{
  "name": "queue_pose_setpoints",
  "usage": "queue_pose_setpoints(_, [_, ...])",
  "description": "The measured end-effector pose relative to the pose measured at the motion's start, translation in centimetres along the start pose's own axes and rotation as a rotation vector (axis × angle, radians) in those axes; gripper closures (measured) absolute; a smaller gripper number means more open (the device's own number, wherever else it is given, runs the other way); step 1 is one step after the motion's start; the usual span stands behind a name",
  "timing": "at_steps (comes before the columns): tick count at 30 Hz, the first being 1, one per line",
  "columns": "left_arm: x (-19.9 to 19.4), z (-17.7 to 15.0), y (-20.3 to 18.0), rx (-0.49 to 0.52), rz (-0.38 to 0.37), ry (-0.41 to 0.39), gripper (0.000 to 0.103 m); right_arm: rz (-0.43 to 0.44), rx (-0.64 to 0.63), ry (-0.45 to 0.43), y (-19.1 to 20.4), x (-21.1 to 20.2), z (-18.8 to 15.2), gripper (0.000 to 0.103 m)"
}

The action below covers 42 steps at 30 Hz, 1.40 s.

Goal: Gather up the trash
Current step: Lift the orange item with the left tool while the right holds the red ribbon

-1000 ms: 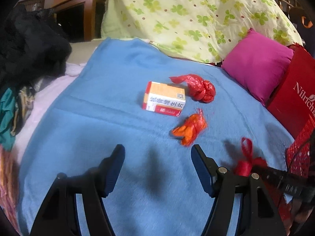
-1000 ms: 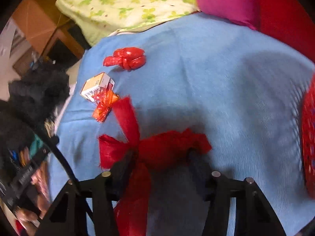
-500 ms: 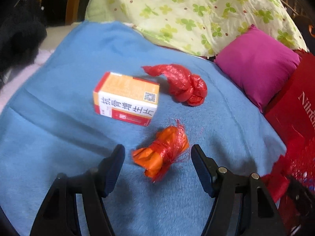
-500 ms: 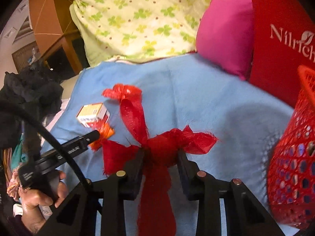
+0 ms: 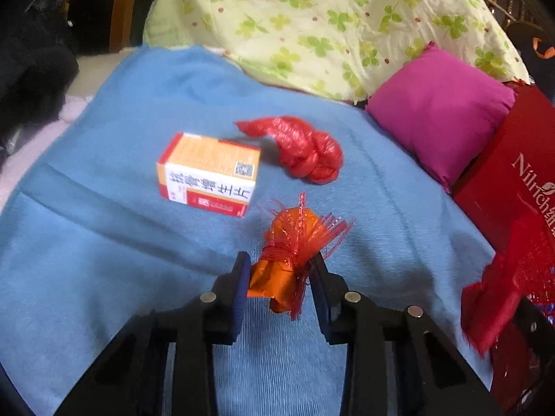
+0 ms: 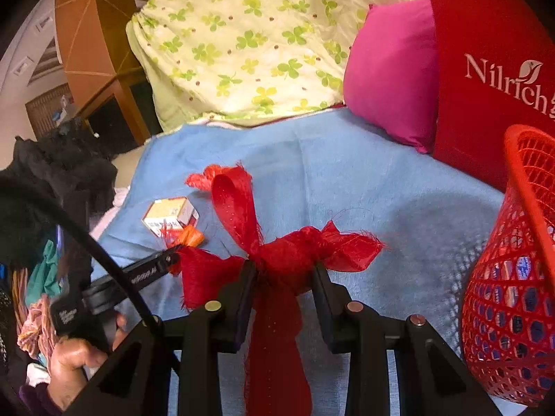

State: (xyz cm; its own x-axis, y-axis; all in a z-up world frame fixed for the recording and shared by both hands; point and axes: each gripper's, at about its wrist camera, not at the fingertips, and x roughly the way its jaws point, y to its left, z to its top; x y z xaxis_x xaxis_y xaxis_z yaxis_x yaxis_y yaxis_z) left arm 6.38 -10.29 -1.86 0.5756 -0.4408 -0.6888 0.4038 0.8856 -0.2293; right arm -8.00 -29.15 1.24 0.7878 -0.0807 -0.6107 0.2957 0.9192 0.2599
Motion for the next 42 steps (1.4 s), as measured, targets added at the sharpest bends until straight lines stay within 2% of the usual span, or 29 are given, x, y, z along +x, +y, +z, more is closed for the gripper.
queue_pose_setpoints(8, [-7.5, -1.3, -0.5, 0.012, 0.051, -0.151, 0.067, 0.035, -0.045, -0.110, 1.4, -3.2, -0.3, 0.068])
queue_pose_setpoints(13, [-10.2, -3.2, -0.7, 0.026, 0.140, -0.159, 0.067, 0.056, -0.086, -0.163, 2.2, -5.2, -0.7, 0.068])
queue_pose_setpoints(17, [-12.0, -4.1, -1.4, 0.062, 0.206, -0.172, 0.067, 0.083, -0.092, -0.157, 2.3, -5.8, -0.8, 0.068])
queue_pose_setpoints(21, [-12.9, -4.6, -2.0, 0.104, 0.260, -0.199, 0.067, 0.099, -0.085, -0.102, 2.1, -5.4, -1.2, 0.068])
queue_pose_setpoints(25, [-12.1, -4.9, -1.5, 0.094, 0.257, -0.174, 0.067, 0.093, -0.058, -0.002, 1.5, -3.5, -1.6, 0.068])
queue_pose_setpoints(33, [-6.7, -5.9, 0.6, 0.021, 0.222, 0.027, 0.067, 0.054, 0.005, 0.176, 0.2, 0.5, -2.4, 0.068])
queue_pose_setpoints(38, [-7.2, -5.9, -0.1, 0.075, 0.250, -0.004, 0.067, 0.030, 0.002, 0.226, 0.3, 2.2, -3.0, 0.068])
queue_pose_setpoints(42, [-7.3, -6.3, 0.0, 0.068, 0.244, 0.008, 0.067, 0.014, -0.017, 0.252, 0.7, 2.9, -3.6, 0.068])
